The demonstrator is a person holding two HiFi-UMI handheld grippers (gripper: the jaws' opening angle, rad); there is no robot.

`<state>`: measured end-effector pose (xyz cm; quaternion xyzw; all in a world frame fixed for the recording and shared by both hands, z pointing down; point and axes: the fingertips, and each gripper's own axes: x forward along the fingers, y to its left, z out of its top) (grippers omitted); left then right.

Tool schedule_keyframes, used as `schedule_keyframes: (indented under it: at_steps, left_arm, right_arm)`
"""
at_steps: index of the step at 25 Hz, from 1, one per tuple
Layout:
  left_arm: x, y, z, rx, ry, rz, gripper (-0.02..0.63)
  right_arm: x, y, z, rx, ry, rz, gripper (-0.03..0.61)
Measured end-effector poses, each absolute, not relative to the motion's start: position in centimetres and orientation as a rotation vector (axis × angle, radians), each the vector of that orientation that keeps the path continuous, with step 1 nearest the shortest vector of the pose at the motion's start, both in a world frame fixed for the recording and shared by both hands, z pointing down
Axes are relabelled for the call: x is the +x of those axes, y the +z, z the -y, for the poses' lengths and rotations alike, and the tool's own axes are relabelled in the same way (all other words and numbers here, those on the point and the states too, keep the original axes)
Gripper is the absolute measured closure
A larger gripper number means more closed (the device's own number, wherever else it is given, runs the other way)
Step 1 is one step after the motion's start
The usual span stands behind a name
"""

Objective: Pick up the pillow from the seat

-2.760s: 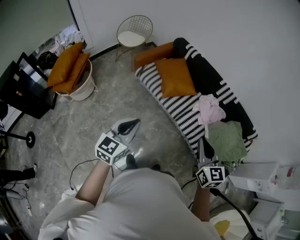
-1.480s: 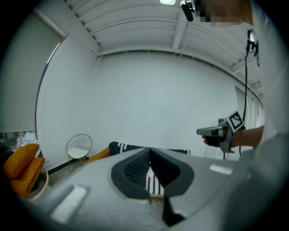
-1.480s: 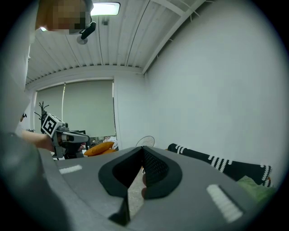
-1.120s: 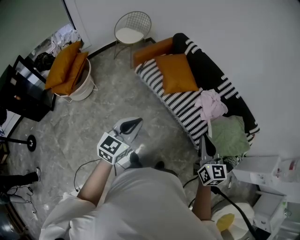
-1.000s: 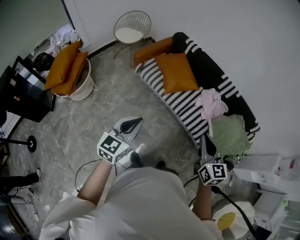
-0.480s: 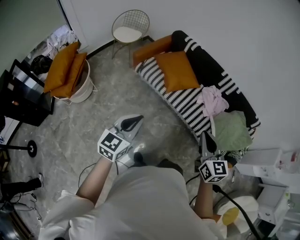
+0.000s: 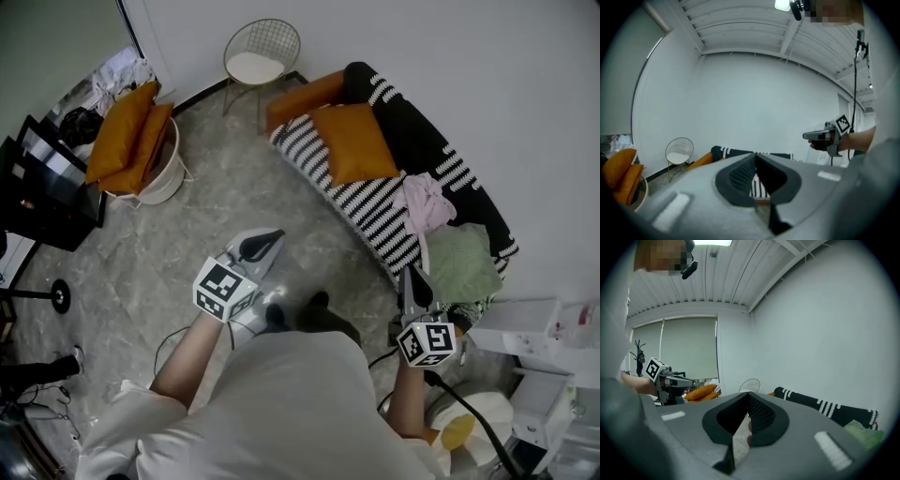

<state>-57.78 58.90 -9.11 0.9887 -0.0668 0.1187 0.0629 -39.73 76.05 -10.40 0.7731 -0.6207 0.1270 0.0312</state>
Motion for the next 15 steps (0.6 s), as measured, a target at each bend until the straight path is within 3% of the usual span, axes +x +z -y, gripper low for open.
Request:
schedule_keyframes:
  at_steps: [15]
  left_arm:
    - [-50.4,-7.4,-54.8,2.951,0.412,0.285,0.614]
  right_arm:
    - [-31.6,-8.1,-68.9,2.305,0.460,2.013,0.574]
